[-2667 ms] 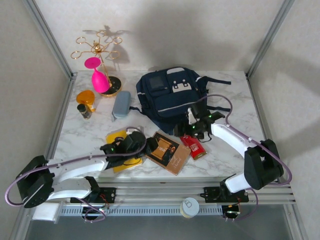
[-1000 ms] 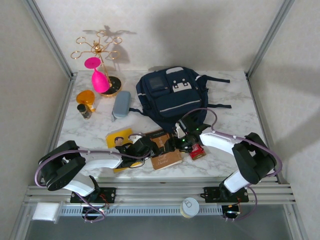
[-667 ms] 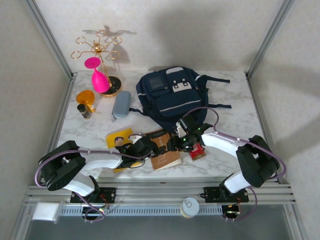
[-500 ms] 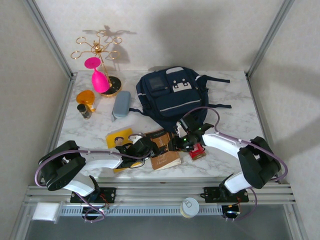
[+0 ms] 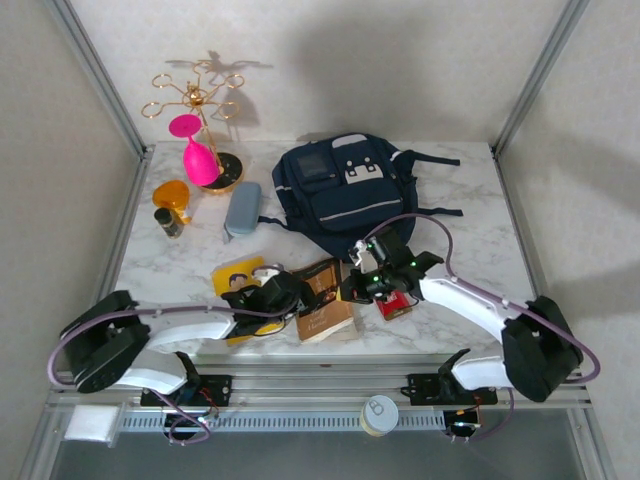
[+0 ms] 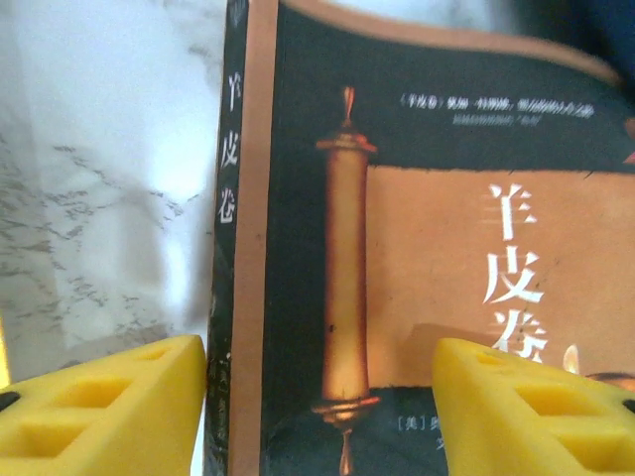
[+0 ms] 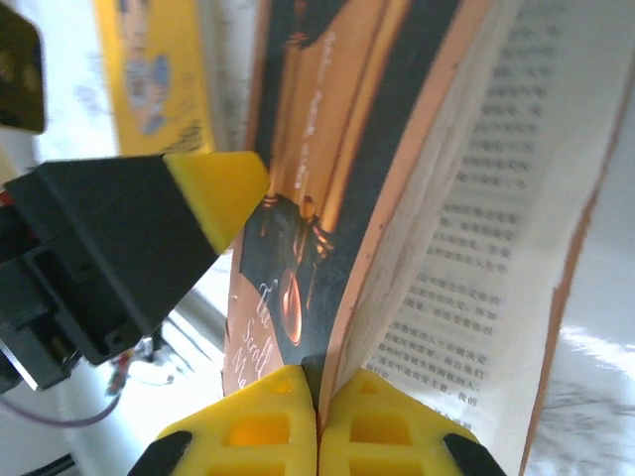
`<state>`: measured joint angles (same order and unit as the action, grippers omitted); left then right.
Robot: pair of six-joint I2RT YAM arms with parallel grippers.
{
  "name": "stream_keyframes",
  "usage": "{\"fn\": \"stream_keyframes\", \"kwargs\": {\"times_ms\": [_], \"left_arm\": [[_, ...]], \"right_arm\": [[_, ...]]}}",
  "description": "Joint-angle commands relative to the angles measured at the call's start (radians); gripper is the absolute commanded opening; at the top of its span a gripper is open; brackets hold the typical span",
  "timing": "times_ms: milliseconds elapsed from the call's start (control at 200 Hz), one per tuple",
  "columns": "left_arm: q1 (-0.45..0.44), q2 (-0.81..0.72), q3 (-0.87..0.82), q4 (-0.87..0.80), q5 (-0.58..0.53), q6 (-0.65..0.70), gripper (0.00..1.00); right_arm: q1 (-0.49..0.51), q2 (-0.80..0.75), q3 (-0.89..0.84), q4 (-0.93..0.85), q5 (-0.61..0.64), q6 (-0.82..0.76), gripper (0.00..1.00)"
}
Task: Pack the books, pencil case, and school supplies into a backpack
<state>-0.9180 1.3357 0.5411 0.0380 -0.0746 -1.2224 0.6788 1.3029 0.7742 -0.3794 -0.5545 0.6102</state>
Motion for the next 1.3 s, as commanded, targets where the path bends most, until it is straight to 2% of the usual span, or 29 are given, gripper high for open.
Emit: {"fn": "stream_keyframes", "kwargs": {"times_ms": [0, 190, 350, 471, 686, 806, 966, 1161, 1206, 1297], "left_arm": [[0.045, -0.143, -0.002, -0.099, -0.002, 0.042, 0.64], [0.192, -0.419, 0.019, -0.287, 0.036, 0.102, 0.78], [0.318, -0.522, 0.060, -0.350, 0.150, 0.153, 0.84], [0.344, -0.532, 0.069, -0.254, 0.248, 0.152, 0.87], [0.341, -0.467, 0.023, 0.113, 0.447, 0.059, 0.82], [0.335, -0.432, 0.002, 0.276, 0.478, 0.031, 0.74], [0.330, -0.374, -0.007, 0.468, 0.532, -0.006, 0.57], [0.331, -0.321, 0.039, 0.480, 0.538, 0.009, 0.18], [0.330, -0.304, 0.052, 0.480, 0.544, 0.010, 0.09], [0.327, -0.282, 0.060, 0.534, 0.549, 0.000, 0.00]], "right_arm": [[0.011, -0.092, -0.012, 0.153, -0.164, 0.073, 0.00], [0.010, -0.164, 0.033, 0.235, -0.239, 0.160, 0.00], [-0.011, -0.170, 0.129, 0.261, -0.252, 0.180, 0.00], [-0.068, -0.156, 0.187, 0.273, -0.274, 0.172, 0.00], [-0.131, -0.105, 0.238, 0.376, -0.357, 0.197, 0.00], [-0.143, -0.084, 0.242, 0.385, -0.359, 0.193, 0.00], [-0.160, -0.062, 0.222, 0.401, -0.373, 0.169, 0.00], [-0.221, -0.036, 0.215, 0.286, -0.413, 0.063, 0.05], [-0.227, -0.041, 0.208, 0.281, -0.414, 0.060, 0.11], [-0.246, -0.055, 0.200, 0.237, -0.405, 0.039, 0.44]]}}
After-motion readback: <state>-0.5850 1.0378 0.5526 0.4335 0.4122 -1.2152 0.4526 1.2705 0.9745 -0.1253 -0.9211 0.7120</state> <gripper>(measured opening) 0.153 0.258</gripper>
